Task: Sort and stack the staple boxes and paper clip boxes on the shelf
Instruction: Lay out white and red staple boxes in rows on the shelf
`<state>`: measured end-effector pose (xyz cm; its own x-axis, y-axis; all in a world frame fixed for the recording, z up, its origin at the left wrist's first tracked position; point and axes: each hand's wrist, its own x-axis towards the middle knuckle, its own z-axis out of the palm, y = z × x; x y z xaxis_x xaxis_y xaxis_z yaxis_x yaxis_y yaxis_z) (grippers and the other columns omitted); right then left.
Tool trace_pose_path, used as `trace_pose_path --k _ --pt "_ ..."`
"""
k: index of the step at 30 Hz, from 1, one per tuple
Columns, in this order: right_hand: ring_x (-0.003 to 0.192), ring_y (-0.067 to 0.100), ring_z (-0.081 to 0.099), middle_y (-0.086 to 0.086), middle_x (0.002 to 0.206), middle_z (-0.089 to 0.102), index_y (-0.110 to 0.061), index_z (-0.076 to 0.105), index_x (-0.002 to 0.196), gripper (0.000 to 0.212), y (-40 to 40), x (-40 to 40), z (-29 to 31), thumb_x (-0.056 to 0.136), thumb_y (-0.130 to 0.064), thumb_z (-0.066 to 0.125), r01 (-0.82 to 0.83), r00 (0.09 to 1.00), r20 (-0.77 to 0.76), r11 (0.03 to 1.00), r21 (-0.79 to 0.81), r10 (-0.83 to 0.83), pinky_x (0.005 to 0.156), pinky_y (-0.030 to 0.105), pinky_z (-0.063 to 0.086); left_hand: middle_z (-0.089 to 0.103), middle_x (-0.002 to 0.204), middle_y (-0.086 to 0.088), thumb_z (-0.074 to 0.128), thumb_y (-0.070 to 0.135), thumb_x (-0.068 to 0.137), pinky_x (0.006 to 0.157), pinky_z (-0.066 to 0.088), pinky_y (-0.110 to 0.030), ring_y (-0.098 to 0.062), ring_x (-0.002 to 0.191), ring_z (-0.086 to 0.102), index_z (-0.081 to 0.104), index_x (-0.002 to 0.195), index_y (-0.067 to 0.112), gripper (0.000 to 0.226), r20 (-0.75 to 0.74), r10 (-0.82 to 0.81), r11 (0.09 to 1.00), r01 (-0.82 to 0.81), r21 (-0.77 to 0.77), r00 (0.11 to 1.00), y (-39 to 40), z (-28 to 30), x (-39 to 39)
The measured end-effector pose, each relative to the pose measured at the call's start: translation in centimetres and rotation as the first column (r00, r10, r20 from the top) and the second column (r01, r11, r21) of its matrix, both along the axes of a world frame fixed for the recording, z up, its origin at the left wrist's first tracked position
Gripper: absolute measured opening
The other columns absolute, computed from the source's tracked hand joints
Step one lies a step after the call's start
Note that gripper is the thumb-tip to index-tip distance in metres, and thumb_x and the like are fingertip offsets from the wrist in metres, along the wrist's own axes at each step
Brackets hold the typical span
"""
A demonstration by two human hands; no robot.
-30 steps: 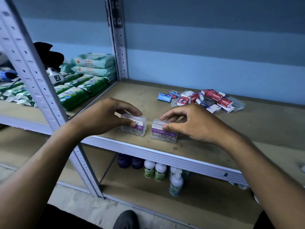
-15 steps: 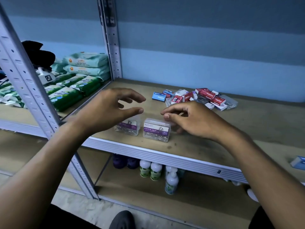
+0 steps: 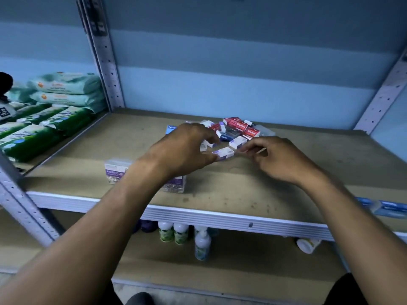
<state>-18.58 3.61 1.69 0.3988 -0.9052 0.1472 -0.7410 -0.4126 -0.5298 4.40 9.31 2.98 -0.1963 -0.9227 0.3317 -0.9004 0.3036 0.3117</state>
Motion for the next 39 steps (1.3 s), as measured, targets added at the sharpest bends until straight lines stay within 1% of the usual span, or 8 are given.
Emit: trace_pose_path --k 8,11,17,24,28,32,35,39 --pt "0.135 0.016 0.045 -0.004 0.151 0.048 -0.033 0.048 0.144 0.063 -2.9 -0.9 -1.7 0.089 -0.003 0.049 -0.026 0.988 -0.151 0.999 -0.028 0.021 0.101 0.02 0.035 0.057 0.124 0.001 0.06 0.049 0.082 0.097 0.046 -0.04 -0.026 0.119 0.048 0.068 0.108 0.029 0.034 0.197 0.135 0.984 -0.155 0.092 0.971 -2.3 -1.1 -3.2" --pt "0.136 0.015 0.045 -0.005 0.151 0.048 -0.032 0.047 0.144 0.065 -3.8 -0.1 -2.4 0.087 -0.002 0.047 -0.067 0.987 -0.149 0.997 -0.027 0.062 0.111 0.03 0.038 0.059 0.123 0.001 0.057 0.05 0.083 0.101 0.041 -0.044 -0.029 0.121 0.044 0.065 0.11 0.03 0.035 0.24 0.159 0.976 -0.188 0.106 0.958 -2.9 -1.4 -3.8" --pt "0.14 0.018 0.043 -0.008 0.156 0.038 -0.04 0.042 0.144 0.083 -5.5 0.9 -3.8 0.065 -0.019 0.032 -0.034 0.977 -0.212 0.999 0.006 0.034 0.111 0.041 0.041 0.049 0.139 -0.002 0.059 0.054 0.085 0.11 0.031 -0.046 -0.029 0.134 0.033 0.053 0.132 0.032 0.052 0.331 0.151 0.967 -0.209 0.148 0.932 -3.8 -2.0 -4.6" --pt "0.139 0.015 0.041 -0.007 0.148 0.045 -0.032 0.055 0.139 0.061 -5.3 1.1 -3.4 0.083 -0.006 0.051 -0.076 0.96 -0.275 0.996 -0.043 0.061 0.113 0.039 0.038 0.055 0.131 0.001 0.064 0.052 0.083 0.109 0.034 -0.045 -0.028 0.132 0.037 0.058 0.121 0.032 0.043 0.283 0.127 0.973 -0.176 0.151 0.95 -3.9 -2.2 -4.5" --pt "0.127 0.014 0.05 -0.004 0.138 0.05 -0.034 0.063 0.129 0.05 -4.7 0.6 -2.7 0.088 -0.007 0.054 -0.071 0.97 -0.234 0.997 -0.044 0.059 0.108 0.033 0.042 0.065 0.113 0.005 0.068 0.052 0.078 0.096 0.045 -0.037 -0.024 0.115 0.052 0.064 0.108 0.031 0.037 0.212 0.101 0.986 -0.126 0.107 0.972 -3.6 -2.5 -4.1" --pt "0.105 0.012 0.058 -0.005 0.113 0.058 -0.028 0.074 0.111 0.031 -3.6 -0.1 -1.7 0.084 -0.013 0.068 -0.1 0.969 -0.236 0.99 -0.096 0.075 0.094 0.028 0.049 0.064 0.108 0.006 0.073 0.047 0.077 0.078 0.044 -0.026 -0.017 0.102 0.057 0.063 0.102 0.03 0.032 0.158 0.061 0.985 -0.086 0.153 0.986 -3.2 -2.4 -3.9" --pt "0.089 0.004 0.052 -0.01 0.101 0.057 -0.031 0.076 0.099 0.018 -2.5 -0.4 -1.2 0.082 -0.028 0.079 -0.128 0.968 -0.234 0.984 -0.127 0.096 0.082 0.02 0.046 0.064 0.108 0.003 0.076 0.04 0.077 0.078 0.047 -0.026 -0.016 0.099 0.057 0.064 0.101 0.027 0.03 0.135 0.024 0.981 -0.05 0.188 0.991 -2.9 -2.1 -3.8" --pt "0.076 -0.009 0.053 -0.015 0.099 0.069 -0.032 0.074 0.096 0.016 -2.0 -0.8 -1.2 0.082 -0.025 0.078 -0.13 0.969 -0.225 0.986 -0.106 0.103 0.066 0.001 0.036 0.064 0.107 0.003 0.078 0.032 0.078 0.083 0.052 -0.03 -0.015 0.099 0.06 0.066 0.1 0.026 0.026 0.12 0.003 0.975 -0.03 0.22 0.993 -2.5 -1.6 -4.0"
